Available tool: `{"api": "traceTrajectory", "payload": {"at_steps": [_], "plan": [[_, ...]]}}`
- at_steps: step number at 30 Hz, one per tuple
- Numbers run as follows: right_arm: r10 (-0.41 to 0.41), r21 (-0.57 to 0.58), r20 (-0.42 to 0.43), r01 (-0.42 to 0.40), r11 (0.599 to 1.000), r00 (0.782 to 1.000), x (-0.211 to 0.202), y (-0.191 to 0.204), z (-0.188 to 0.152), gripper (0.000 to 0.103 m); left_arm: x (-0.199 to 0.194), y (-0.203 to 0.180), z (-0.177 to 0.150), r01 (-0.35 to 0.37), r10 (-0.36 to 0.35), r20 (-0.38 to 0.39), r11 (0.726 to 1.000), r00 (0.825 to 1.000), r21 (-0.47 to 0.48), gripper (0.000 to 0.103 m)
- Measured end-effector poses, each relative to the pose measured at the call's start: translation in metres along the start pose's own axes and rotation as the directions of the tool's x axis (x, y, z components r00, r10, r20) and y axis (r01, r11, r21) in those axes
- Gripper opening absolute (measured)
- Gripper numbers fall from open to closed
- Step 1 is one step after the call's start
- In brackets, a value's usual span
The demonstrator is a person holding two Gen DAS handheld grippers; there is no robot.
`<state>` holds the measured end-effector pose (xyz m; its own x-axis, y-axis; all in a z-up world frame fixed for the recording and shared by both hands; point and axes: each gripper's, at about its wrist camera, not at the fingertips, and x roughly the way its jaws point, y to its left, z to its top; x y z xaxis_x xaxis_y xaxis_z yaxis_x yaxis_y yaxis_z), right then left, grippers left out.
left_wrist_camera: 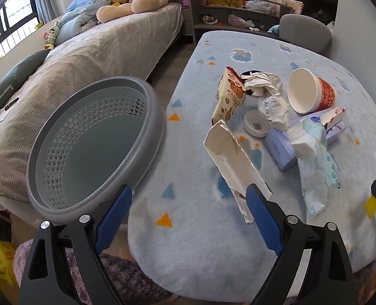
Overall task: Collect trash
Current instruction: 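Grasp the green-and-white medicine box with the left gripper while the right holds the lid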
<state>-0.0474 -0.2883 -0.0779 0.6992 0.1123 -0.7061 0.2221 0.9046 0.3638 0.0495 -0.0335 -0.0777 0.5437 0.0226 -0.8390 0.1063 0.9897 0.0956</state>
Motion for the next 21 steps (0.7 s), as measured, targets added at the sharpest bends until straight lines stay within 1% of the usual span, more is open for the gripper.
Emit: {"api": "traceTrajectory", "payload": {"at_steps": [6,10,18,21], "plan": [[-0.003,-0.014,-0.002,0.003,1.0,1.0,-0.001,0.004,0.0,0.068,-0.001,0.016,-0.003,-0.03,0.03,-0.003,0.999,1.0,-0.02,0.087],[-0.008,-0.018,-0.005,0.008,1.0,1.0,0.0,0.007,-0.001,0.068,-0.006,0.023,-0.005,-0.036,0.036,0.002,0.999,0.999,-0.034,0.087],[-0.008,-0.018,-0.004,0.008,1.0,1.0,0.001,0.007,-0.002,0.068,-0.026,0.026,-0.003,-0.015,0.017,0.035,0.999,0.999,-0.049,0.087],[-0.007,-0.017,-0.005,0.007,1.0,1.0,0.001,0.007,-0.002,0.068,-0.025,0.02,-0.001,-0.006,0.007,0.03,0.999,1.0,-0.044,0.087]]}}
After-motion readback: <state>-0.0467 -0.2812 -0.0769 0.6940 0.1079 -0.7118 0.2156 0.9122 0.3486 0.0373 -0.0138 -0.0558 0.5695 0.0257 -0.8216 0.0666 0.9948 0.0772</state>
